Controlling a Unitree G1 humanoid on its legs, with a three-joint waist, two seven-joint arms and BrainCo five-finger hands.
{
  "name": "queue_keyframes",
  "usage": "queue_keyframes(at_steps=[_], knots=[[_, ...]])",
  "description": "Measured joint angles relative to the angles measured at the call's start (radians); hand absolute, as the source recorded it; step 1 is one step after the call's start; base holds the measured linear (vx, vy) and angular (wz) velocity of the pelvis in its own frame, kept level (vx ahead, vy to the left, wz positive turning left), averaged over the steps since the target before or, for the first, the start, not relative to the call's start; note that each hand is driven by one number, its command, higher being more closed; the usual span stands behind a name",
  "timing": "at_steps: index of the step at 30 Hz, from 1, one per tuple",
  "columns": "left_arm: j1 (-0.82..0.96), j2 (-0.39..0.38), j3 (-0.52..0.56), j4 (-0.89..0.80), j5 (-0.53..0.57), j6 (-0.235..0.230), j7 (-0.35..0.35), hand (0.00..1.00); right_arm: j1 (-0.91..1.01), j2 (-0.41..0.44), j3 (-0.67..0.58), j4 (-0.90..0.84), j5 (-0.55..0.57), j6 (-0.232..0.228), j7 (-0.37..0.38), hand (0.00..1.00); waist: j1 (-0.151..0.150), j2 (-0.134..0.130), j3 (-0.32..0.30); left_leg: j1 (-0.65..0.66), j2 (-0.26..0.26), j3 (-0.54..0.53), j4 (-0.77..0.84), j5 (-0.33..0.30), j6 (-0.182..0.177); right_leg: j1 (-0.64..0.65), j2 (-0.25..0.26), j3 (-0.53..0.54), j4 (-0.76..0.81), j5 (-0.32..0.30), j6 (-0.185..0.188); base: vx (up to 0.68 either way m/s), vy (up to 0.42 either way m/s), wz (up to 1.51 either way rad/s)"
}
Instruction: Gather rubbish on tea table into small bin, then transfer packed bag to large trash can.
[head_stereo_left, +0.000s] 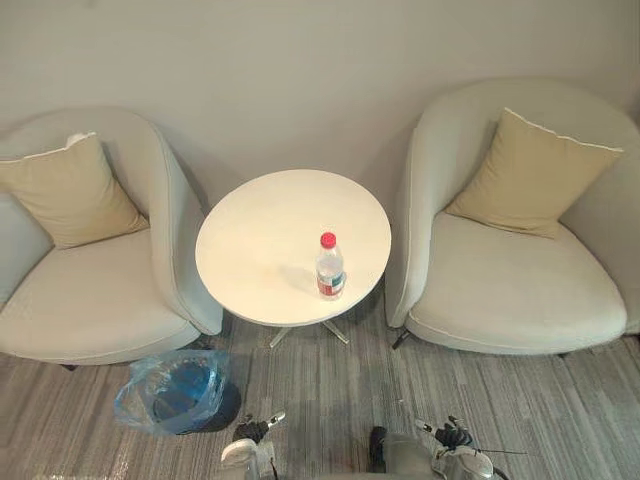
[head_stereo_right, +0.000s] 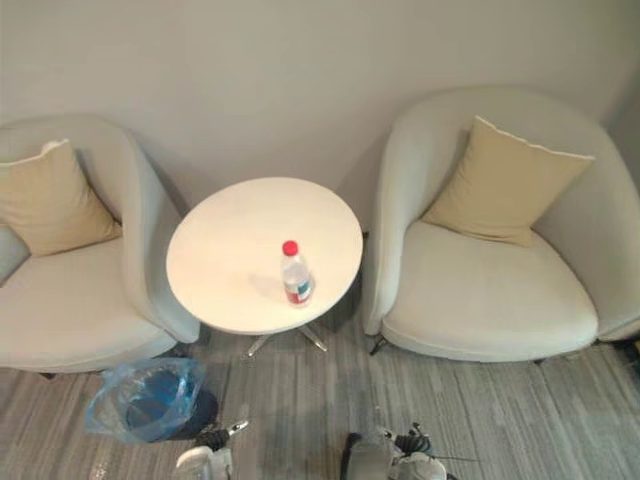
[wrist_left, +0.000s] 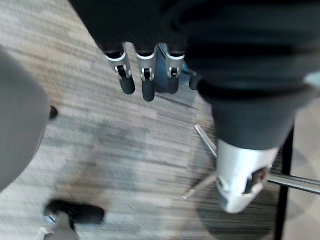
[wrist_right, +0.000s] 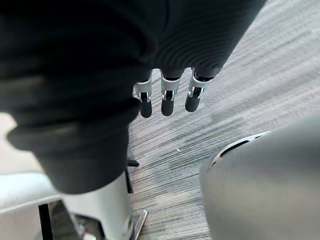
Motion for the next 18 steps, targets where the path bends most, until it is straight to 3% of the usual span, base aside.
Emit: queue_keyframes(at_steps=[2,4,5,6,8,11,18], knots=[[-0.001,0.002,-0.023,-0.009,0.005,0.0,0.0,0.0,-0.001,0.001,0.003,0.004,0.001,0.0,-0.004,0.0,0.002,-0.001,-0.001,-0.047,0.019,0.09,-0.021,-0.032,0.042,0.045,-0.004,-0.019,-0.041,0.004,-0.001,0.14,-0.053,0.06],[-0.001,0.003,-0.038,-0.012,0.005,-0.001,0.0,0.0,0.0,0.003,0.004,0.003,0.002,0.0,-0.007,0.0,0.003,-0.002,-0.001,-0.072,0.0,0.132,-0.205,-0.03,0.06,0.071,-0.009,-0.018,-0.071,0.006,0.012,0.17,0.036,0.0],[-0.003,0.003,-0.039,-0.011,0.005,0.0,0.0,0.0,0.002,0.002,0.004,0.001,0.002,0.0,-0.009,0.0,0.003,0.003,-0.004,-0.076,-0.016,0.127,-0.343,0.016,0.072,0.075,-0.007,-0.018,-0.076,0.003,0.022,0.22,0.111,-0.06],[-0.006,0.004,-0.038,-0.006,0.005,0.0,0.0,0.0,0.003,0.007,0.005,0.002,0.002,0.001,-0.011,0.0,0.009,-0.001,-0.013,-0.066,-0.038,0.108,-0.448,0.094,0.062,0.075,-0.008,-0.002,-0.072,-0.004,0.041,0.2,0.103,-0.06],[-0.001,0.019,-0.037,0.003,0.006,0.0,0.002,0.0,0.013,0.017,0.008,0.003,0.002,0.001,-0.011,0.0,0.009,-0.031,-0.031,-0.04,-0.069,0.115,-0.507,0.107,0.074,0.084,-0.024,0.006,-0.092,-0.005,0.058,0.21,0.089,0.0],[-0.005,0.031,-0.037,0.015,0.011,0.001,0.0,0.0,0.019,0.026,0.025,0.012,-0.001,0.0,-0.011,0.0,0.012,-0.053,-0.041,0.001,-0.099,0.132,-0.547,0.108,0.078,0.115,-0.049,0.019,-0.113,-0.006,0.065,0.17,0.104,-0.07],[-0.004,0.048,-0.102,0.05,0.027,0.0,-0.002,0.0,0.021,0.01,0.073,0.012,-0.043,-0.004,-0.011,0.0,0.01,-0.043,-0.057,0.056,-0.137,0.109,-0.636,0.131,0.096,0.154,-0.065,0.006,-0.146,-0.013,0.084,0.07,0.03,0.08]])
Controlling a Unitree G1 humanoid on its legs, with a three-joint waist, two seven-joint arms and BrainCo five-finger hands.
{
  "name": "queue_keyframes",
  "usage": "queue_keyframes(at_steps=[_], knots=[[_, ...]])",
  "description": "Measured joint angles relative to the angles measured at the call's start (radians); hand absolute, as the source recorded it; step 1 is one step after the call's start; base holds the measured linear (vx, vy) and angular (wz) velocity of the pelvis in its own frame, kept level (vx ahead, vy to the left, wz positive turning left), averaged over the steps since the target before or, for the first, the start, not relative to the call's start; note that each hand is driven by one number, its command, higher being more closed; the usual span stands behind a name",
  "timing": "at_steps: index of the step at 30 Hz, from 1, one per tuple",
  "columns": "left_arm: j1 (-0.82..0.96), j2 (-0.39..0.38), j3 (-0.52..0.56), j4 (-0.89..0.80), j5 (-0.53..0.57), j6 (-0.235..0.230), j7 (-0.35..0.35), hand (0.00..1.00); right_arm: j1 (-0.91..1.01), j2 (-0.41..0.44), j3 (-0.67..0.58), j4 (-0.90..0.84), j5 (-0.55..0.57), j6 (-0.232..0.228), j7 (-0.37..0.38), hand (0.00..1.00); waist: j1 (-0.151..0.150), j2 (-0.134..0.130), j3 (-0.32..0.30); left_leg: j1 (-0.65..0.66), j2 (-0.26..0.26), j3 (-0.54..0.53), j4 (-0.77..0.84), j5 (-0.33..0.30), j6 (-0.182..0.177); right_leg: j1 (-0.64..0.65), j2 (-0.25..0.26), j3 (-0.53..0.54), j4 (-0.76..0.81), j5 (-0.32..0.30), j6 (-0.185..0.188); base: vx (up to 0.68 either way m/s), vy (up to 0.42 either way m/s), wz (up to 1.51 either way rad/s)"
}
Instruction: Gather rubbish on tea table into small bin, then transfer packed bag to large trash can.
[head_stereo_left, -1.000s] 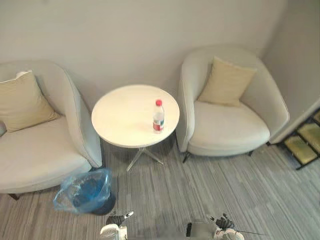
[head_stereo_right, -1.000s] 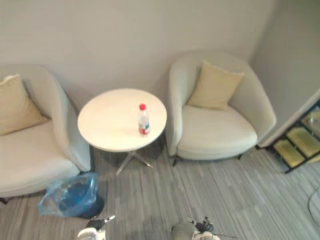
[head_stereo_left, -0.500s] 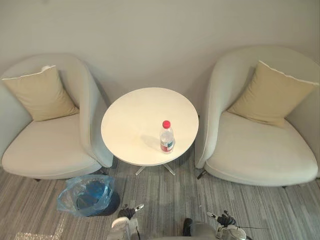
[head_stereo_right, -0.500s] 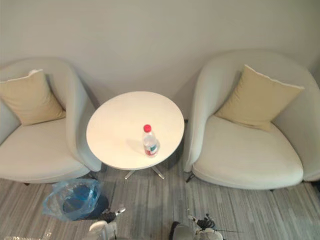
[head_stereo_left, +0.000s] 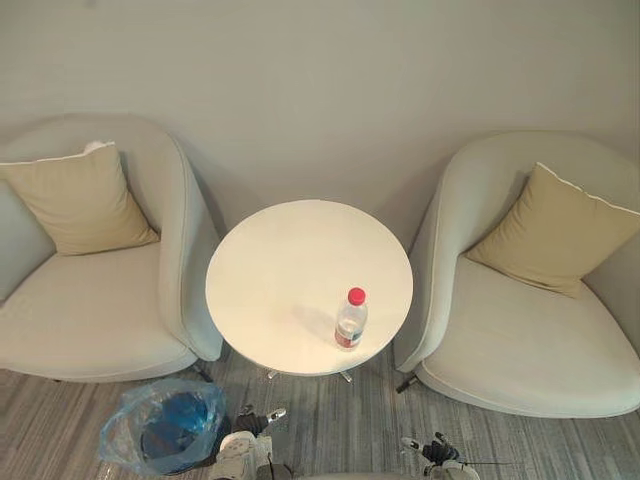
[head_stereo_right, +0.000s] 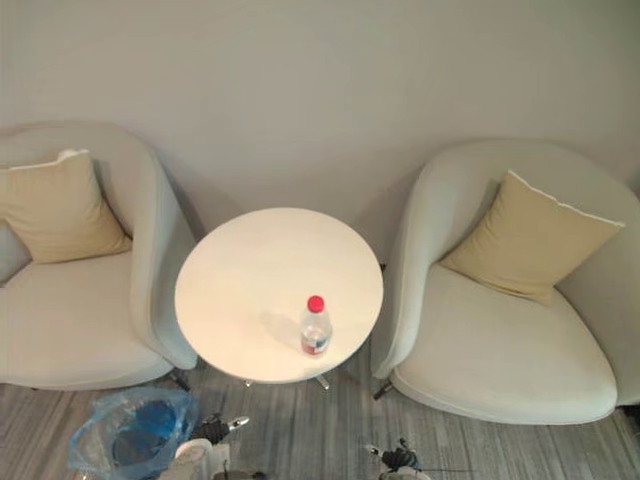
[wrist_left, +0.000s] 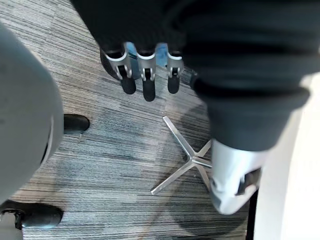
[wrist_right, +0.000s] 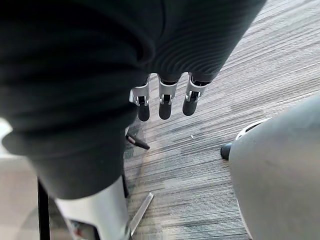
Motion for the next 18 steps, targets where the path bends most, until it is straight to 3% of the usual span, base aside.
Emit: queue_keyframes(at_steps=[5,11,18], knots=[[0.001,0.025,-0.045,0.002,0.001,0.0,0.001,0.0,-0.006,-0.019,0.052,-0.039,-0.039,-0.008,-0.005,0.0,0.0,-0.004,-0.002,-0.005,-0.009,-0.047,-0.053,0.037,-0.001,-0.02,0.004,-0.01,-0.004,0.001,-0.001,-0.03,-0.023,0.13],[0.034,0.096,-0.085,0.019,0.013,-0.002,0.003,0.0,0.016,-0.13,0.162,-0.333,-0.086,-0.047,0.0,0.0,-0.002,-0.018,-0.007,-0.039,-0.022,-0.091,-0.055,0.048,0.01,-0.045,0.007,0.014,-0.04,0.04,0.002,-0.05,0.025,-0.04],[0.04,0.11,-0.123,0.016,0.024,-0.022,0.002,0.0,0.067,-0.156,0.246,-0.569,-0.198,-0.081,0.047,0.0,-0.003,-0.022,-0.009,-0.053,-0.049,-0.151,-0.056,0.061,0.023,-0.044,-0.007,0.021,-0.069,0.057,0.012,-0.05,0.038,0.08]])
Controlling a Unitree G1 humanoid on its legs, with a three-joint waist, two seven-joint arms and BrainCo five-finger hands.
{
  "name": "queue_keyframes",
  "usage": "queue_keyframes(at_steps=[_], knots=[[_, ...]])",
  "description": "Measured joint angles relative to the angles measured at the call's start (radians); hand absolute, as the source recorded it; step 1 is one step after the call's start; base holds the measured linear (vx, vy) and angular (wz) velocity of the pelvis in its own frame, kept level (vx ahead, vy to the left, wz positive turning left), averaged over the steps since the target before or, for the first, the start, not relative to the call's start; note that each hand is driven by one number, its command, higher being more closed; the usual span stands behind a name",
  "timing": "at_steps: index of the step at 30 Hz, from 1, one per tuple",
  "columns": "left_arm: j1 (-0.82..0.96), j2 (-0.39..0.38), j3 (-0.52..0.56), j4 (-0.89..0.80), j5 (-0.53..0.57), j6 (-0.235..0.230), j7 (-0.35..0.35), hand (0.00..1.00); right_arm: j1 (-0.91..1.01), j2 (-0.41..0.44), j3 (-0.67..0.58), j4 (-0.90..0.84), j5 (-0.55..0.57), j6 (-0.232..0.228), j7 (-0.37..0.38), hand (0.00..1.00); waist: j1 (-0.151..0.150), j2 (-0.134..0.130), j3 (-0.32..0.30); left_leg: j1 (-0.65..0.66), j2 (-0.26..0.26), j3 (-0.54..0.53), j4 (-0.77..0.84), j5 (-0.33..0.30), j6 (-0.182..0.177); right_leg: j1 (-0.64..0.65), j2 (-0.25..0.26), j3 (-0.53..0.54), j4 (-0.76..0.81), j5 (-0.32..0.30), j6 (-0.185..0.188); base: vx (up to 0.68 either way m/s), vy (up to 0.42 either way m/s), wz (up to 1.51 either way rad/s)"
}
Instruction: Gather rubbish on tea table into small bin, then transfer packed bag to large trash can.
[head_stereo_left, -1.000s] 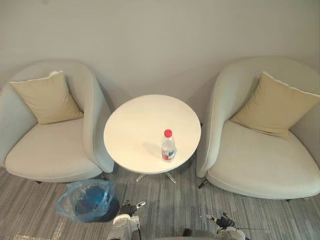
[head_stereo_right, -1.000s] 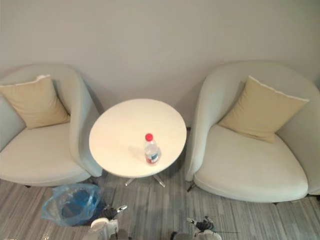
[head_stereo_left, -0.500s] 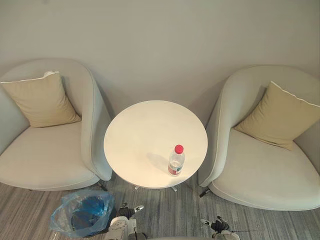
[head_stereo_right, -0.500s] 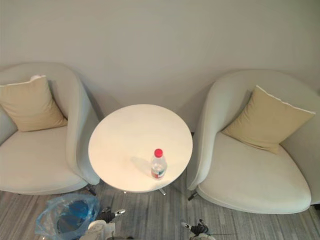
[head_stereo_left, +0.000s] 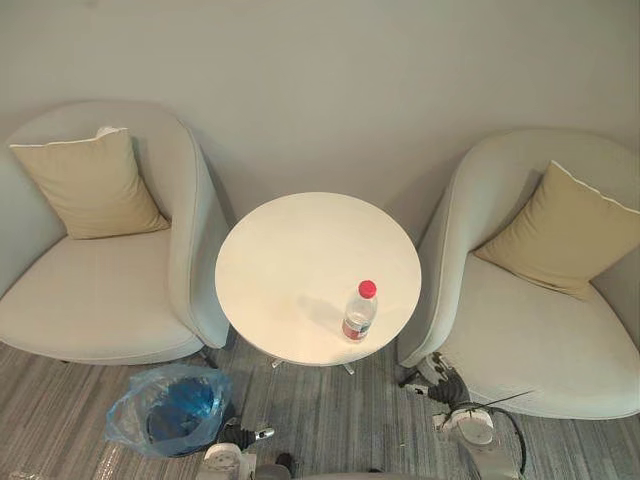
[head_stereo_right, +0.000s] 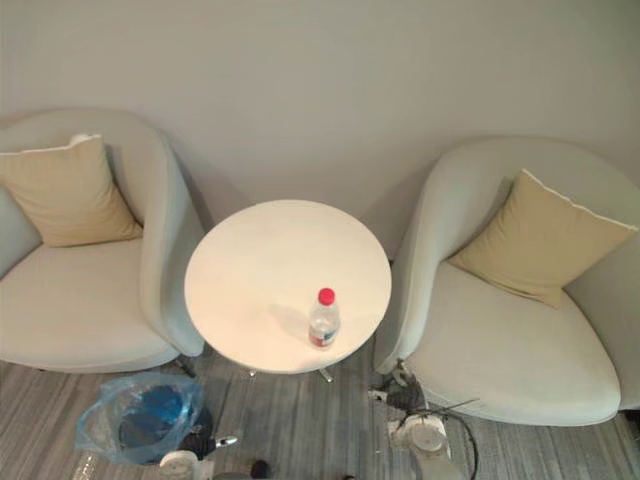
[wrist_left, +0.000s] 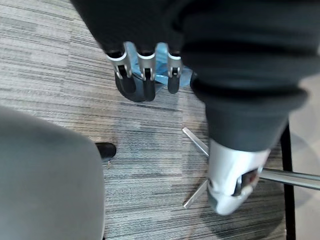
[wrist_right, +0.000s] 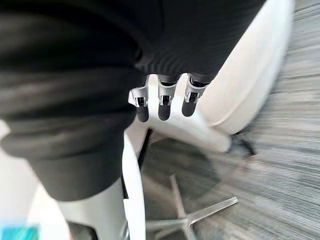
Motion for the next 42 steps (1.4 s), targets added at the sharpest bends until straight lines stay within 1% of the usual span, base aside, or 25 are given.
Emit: queue_keyframes(at_steps=[1,5,6,8,9,13,16,21,28,30,36,42], knots=[[0.0,0.0,0.0,-0.001,0.003,0.0,0.0,0.0,0.001,-0.001,0.003,-0.008,0.0,-0.001,0.002,0.0,0.0,0.0,0.0,0.0,-0.001,-0.002,0.0,0.0,0.0,0.0,0.0,0.0,0.0,0.0,0.0,-0.04,0.014,0.06],[0.002,0.002,-0.01,-0.011,0.026,-0.003,-0.001,0.0,0.008,-0.027,0.032,-0.101,-0.063,-0.022,0.014,0.0,0.0,0.003,0.003,0.0,-0.008,-0.046,0.0,0.001,0.001,0.014,0.0,-0.008,-0.022,0.008,0.005,-0.02,-0.002,0.07],[0.006,0.002,-0.012,-0.019,0.031,-0.006,-0.001,0.0,0.005,-0.042,0.041,-0.11,-0.078,-0.031,0.013,0.0,0.001,0.004,0.004,-0.001,-0.009,-0.055,-0.002,0.001,0.001,0.015,0.0,-0.01,-0.025,0.009,0.005,0.0,-0.009,0.08],[0.006,0.004,-0.027,-0.019,0.034,-0.014,0.0,0.0,0.006,-0.055,0.051,-0.133,-0.093,-0.034,0.012,0.0,0.002,0.006,0.005,0.0,-0.012,-0.07,-0.011,0.006,0.004,0.016,0.0,-0.013,-0.03,0.01,0.005,0.01,-0.007,0.05],[0.006,0.005,-0.03,-0.021,0.036,-0.017,0.0,0.0,0.004,-0.057,0.052,-0.146,-0.116,-0.038,0.008,0.0,0.002,0.009,0.007,-0.001,-0.013,-0.077,-0.014,0.007,0.004,0.016,0.0,-0.015,-0.034,0.011,0.006,0.02,-0.008,0.05],[0.006,0.005,-0.033,-0.028,0.041,-0.018,0.002,0.0,-0.008,-0.059,0.065,-0.147,-0.125,-0.044,-0.025,0.0,0.002,0.013,0.014,-0.002,-0.016,-0.105,-0.016,0.007,0.004,0.024,0.0,-0.021,-0.037,0.012,0.006,0.03,-0.011,0.06],[0.006,0.006,-0.047,-0.043,0.053,-0.019,0.003,0.0,-0.013,-0.059,0.068,-0.147,-0.125,-0.044,-0.038,0.0,0.001,0.016,0.026,-0.001,-0.018,-0.126,-0.016,0.007,0.004,0.041,0.001,-0.042,-0.052,0.013,0.007,0.02,-0.013,0.17],[0.006,0.006,-0.067,-0.059,0.053,-0.02,0.004,0.0,-0.035,-0.056,0.069,-0.147,-0.123,-0.044,-0.059,0.0,0.002,0.029,0.046,-0.001,-0.018,-0.132,-0.022,0.007,0.004,0.042,0.001,-0.045,-0.053,0.013,0.007,0.0,-0.004,0.02],[0.005,0.006,-0.068,-0.06,0.053,-0.02,0.002,0.0,-0.051,-0.035,0.078,-0.134,-0.111,-0.041,-0.065,0.0,0.004,0.03,0.047,-0.016,-0.02,-0.148,-0.027,0.008,0.002,0.036,0.002,-0.06,-0.061,0.013,0.007,0.0,-0.002,0.05],[0.004,0.005,-0.07,-0.064,0.053,-0.021,0.002,0.0,-0.071,-0.032,0.087,-0.11,-0.093,-0.04,-0.065,0.0,0.01,0.03,0.047,-0.019,-0.019,-0.15,-0.028,0.008,0.002,0.036,0.003,-0.061,-0.064,0.013,0.006,0.0,-0.004,0.03],[0.002,0.006,-0.078,-0.066,0.053,-0.021,0.003,0.0,-0.112,0.007,0.089,-0.058,-0.054,-0.032,-0.065,0.0,0.012,0.033,0.052,-0.02,-0.02,-0.152,-0.033,0.008,0.002,0.035,0.003,-0.062,-0.066,0.012,0.006,0.0,0.0,0.0],[-0.002,0.005,-0.087,-0.07,0.051,-0.021,0.002,0.0,-0.139,0.009,0.092,-0.053,-0.027,-0.023,-0.076,0.0,0.02,0.033,0.053,-0.047,-0.023,-0.179,-0.033,0.015,0.0,0.021,0.003,-0.084,-0.066,0.012,0.006,-0.01,-0.002,0.14]])
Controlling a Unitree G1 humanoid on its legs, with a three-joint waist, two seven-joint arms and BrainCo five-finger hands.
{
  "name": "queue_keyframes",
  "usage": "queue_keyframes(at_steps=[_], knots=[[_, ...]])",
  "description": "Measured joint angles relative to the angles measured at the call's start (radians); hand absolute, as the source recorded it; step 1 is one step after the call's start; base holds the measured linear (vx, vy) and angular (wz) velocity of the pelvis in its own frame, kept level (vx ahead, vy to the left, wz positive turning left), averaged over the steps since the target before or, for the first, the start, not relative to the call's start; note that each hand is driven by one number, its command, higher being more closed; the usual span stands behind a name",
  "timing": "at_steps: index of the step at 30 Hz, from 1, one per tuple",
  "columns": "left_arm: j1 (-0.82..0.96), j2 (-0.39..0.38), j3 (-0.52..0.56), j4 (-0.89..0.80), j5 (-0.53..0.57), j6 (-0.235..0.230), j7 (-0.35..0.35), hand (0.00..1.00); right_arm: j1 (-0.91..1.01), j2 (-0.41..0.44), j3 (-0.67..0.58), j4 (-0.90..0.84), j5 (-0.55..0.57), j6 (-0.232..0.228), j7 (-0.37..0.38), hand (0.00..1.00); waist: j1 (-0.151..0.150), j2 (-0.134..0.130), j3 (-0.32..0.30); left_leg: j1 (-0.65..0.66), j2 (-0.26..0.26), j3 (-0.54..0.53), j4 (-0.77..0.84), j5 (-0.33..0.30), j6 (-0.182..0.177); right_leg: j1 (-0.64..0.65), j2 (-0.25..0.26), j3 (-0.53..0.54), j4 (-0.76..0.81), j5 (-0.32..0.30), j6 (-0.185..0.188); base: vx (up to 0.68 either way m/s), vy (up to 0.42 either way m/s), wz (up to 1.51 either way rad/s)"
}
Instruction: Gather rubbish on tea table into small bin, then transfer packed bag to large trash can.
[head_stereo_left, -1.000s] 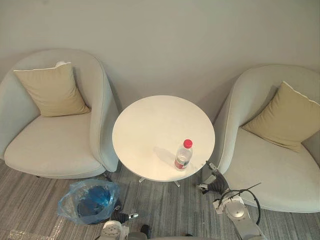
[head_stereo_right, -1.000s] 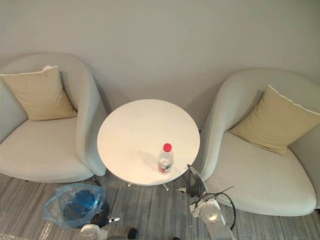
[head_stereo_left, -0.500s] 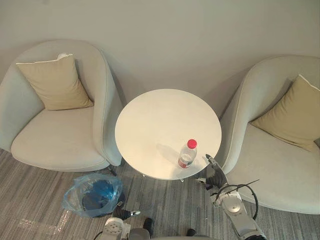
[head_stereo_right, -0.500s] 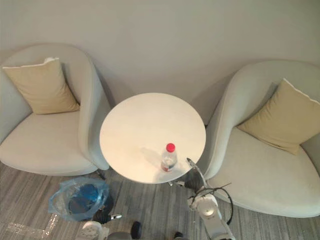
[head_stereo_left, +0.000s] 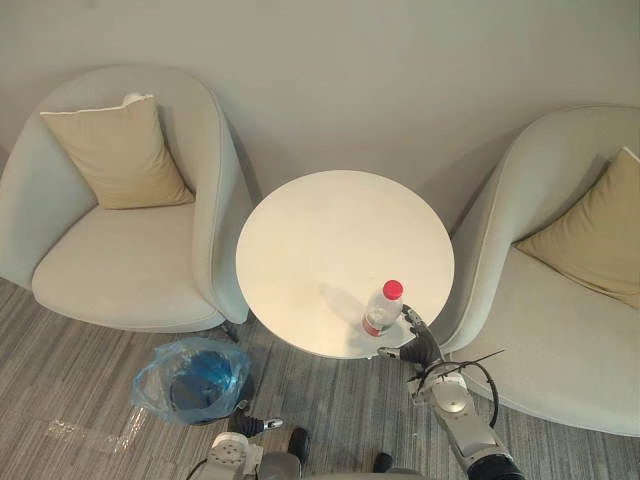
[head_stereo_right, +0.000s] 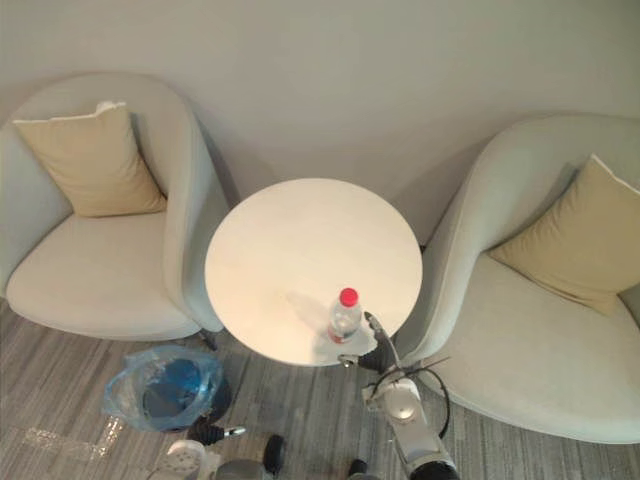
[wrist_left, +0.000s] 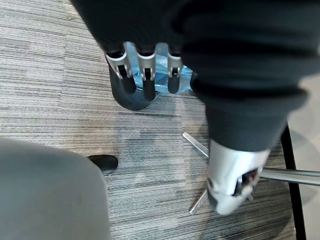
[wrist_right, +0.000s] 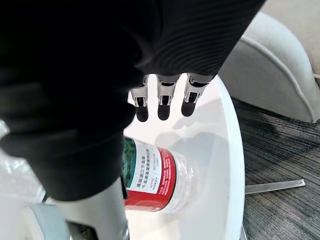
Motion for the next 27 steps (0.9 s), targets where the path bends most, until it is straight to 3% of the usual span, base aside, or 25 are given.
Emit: queue_keyframes(at_steps=[6,7,13,23,27], knots=[[-0.004,-0.001,-0.001,-0.009,0.0,-0.001,0.0,0.0,-0.061,0.031,-0.001,0.038,0.033,0.001,-0.026,0.0,0.015,-0.001,0.008,-0.006,-0.003,-0.025,0.0,0.003,-0.001,0.006,0.0,-0.021,0.0,-0.002,-0.003,-0.01,0.0,0.12],[-0.009,-0.002,-0.001,-0.009,-0.001,-0.002,0.0,0.0,-0.072,0.033,-0.001,0.04,0.034,0.002,-0.029,1.0,0.022,-0.001,0.015,-0.006,-0.004,-0.031,0.0,0.004,-0.002,0.009,0.0,-0.027,0.0,-0.002,-0.004,-0.01,-0.002,0.19],[-0.019,-0.007,0.0,-0.018,-0.01,-0.003,0.001,0.0,-0.143,0.034,0.001,0.04,0.042,0.006,-0.043,1.0,0.043,0.004,0.031,-0.021,-0.007,-0.058,-0.019,0.022,-0.003,0.005,-0.001,-0.04,0.0,-0.002,-0.004,-0.01,0.001,0.15],[-0.019,-0.008,0.001,-0.018,-0.01,-0.002,0.001,0.0,-0.148,0.033,0.004,0.032,0.078,0.01,-0.044,1.0,0.044,0.004,0.031,-0.02,-0.008,-0.078,-0.017,0.022,-0.003,0.011,-0.001,-0.032,0.009,-0.002,-0.004,0.0,0.004,0.06],[-0.019,-0.009,0.002,-0.019,-0.009,-0.001,0.0,0.0,-0.107,0.031,0.0,-0.059,0.078,0.011,-0.026,1.0,0.043,0.006,0.032,-0.016,-0.007,-0.076,-0.013,0.022,-0.003,0.012,-0.002,-0.026,0.014,-0.002,-0.004,-0.02,0.004,-0.02]])
